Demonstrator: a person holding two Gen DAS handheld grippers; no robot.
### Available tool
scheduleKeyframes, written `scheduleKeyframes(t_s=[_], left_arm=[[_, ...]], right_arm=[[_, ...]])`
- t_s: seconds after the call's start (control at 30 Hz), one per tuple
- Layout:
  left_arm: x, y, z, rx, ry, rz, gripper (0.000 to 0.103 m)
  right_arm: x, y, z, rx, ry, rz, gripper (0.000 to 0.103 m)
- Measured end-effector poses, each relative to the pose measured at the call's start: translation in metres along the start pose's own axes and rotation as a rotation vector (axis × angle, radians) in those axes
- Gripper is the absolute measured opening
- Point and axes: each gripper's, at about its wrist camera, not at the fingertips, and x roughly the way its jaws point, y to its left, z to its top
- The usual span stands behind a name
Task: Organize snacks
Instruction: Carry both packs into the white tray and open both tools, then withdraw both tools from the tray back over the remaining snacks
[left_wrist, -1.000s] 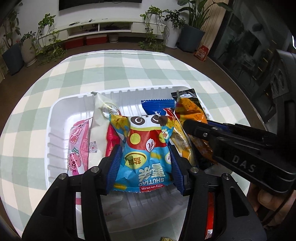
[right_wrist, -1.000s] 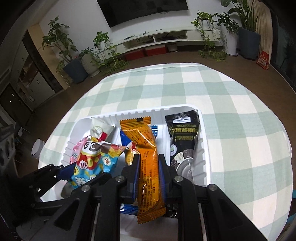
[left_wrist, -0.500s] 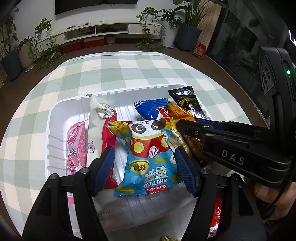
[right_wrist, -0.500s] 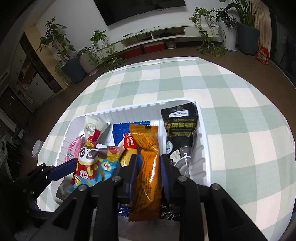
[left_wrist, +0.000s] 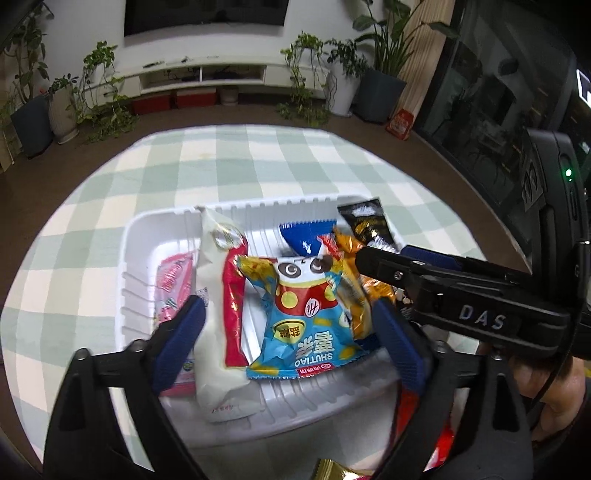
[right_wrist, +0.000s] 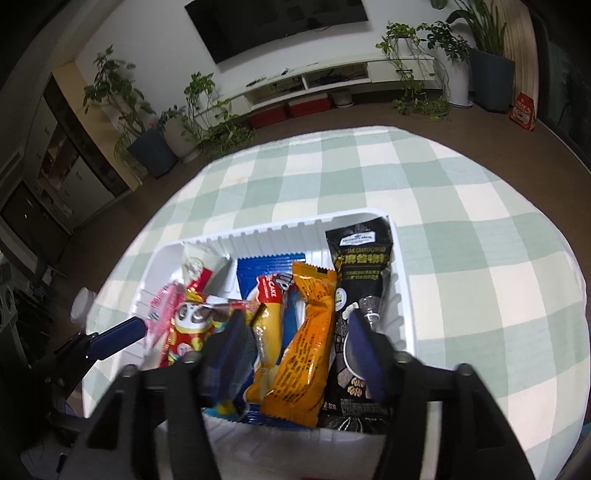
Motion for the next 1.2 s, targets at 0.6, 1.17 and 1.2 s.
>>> scheduleKeyframes(t_s=[0.6,1.17,1.2], left_arm=[[-0.146,0.005,-0.146,-0.085,-0.097,-0.062,0.103],[-0.134,-0.028,-0.241,-0.235,0.096,-0.001,0.092],[-0.132,-0.027,-0.239,-0.231,0.106,0.004,0.089]], right_arm=[[-0.137,-0.023,-0.113,0.125,-0.136,0.177,0.097],[-0.146,-0.006,-0.219,0.114,-0.048,0.104,0.093],[-0.147,-0.007,-0.219,0.113,-0.051,0.104,0.092]])
